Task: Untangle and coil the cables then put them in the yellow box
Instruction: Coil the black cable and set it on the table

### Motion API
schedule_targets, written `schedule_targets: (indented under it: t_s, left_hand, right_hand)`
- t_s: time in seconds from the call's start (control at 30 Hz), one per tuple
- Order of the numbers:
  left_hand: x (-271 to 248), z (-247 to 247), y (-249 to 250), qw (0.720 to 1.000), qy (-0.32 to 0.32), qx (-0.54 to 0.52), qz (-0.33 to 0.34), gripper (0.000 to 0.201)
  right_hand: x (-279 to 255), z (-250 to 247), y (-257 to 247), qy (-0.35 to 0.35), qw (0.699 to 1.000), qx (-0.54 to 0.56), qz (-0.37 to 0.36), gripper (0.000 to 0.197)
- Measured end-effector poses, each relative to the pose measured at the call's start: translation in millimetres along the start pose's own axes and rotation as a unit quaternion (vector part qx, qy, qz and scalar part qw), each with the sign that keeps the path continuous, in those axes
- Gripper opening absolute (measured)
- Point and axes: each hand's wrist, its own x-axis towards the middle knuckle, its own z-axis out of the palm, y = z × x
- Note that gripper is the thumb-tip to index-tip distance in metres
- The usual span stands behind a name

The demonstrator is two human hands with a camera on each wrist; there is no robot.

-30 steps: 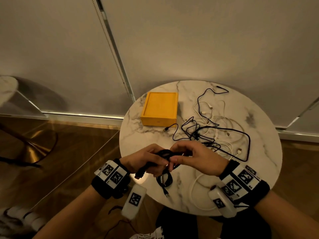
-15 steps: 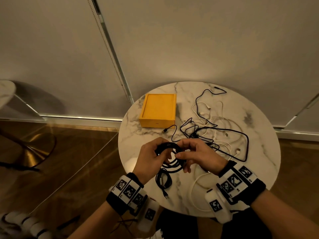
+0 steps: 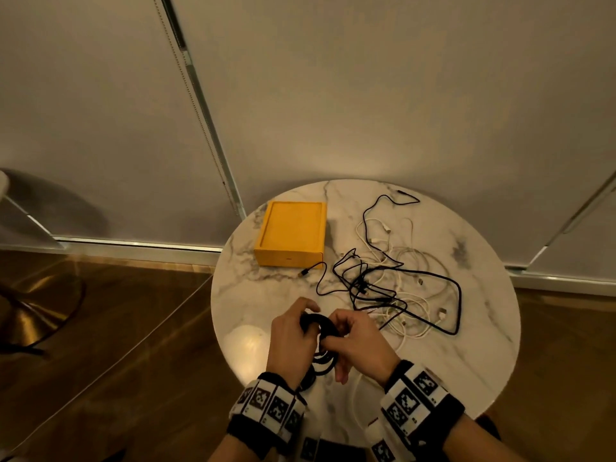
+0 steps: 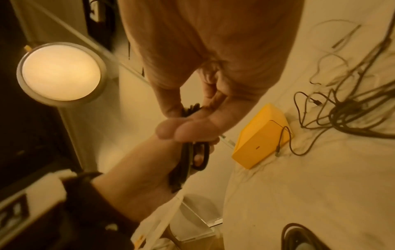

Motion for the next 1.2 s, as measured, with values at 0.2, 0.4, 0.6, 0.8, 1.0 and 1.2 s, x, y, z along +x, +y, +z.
schedule_targets:
  t_s: [0.2, 0.4, 0.6, 0.8, 1.0, 1.2]
  left_hand:
    - [-6, -9, -2, 0.955, -0.079, -0.245, -0.145, 0.022]
    - [-20, -8, 1, 0.957, -0.014, -0.279, -0.080, 0.022]
    - [-30, -6, -9, 0.942, 0.042, -0.320, -0.090, 0.022]
    - [-25, -25, -21, 0.924, 0.009, -0.362, -0.119, 0.021]
    - [-29, -24, -41, 0.934, -0.010, -0.325, -0.147, 0.020]
    - [-54, -30, -72, 0.940, -0.137, -0.247, -0.191, 0.045]
  right_hand:
    - [3, -5, 6, 0.064, 0.978, -0.194, -0.036, 0.014]
    - [12, 5, 5, 0.101, 0.962, -0.241, -0.079, 0.012]
    - [12, 4, -9, 0.050, 0.954, -0.288, -0.062, 0.030]
    - [6, 4, 2, -0.045, 0.986, -0.155, -0.043, 0.021]
    - [11, 15, 18, -0.038, 0.996, -0.050, -0.059, 0.017]
    - [9, 25, 62, -0.071, 0.992, -0.082, -0.062, 0.014]
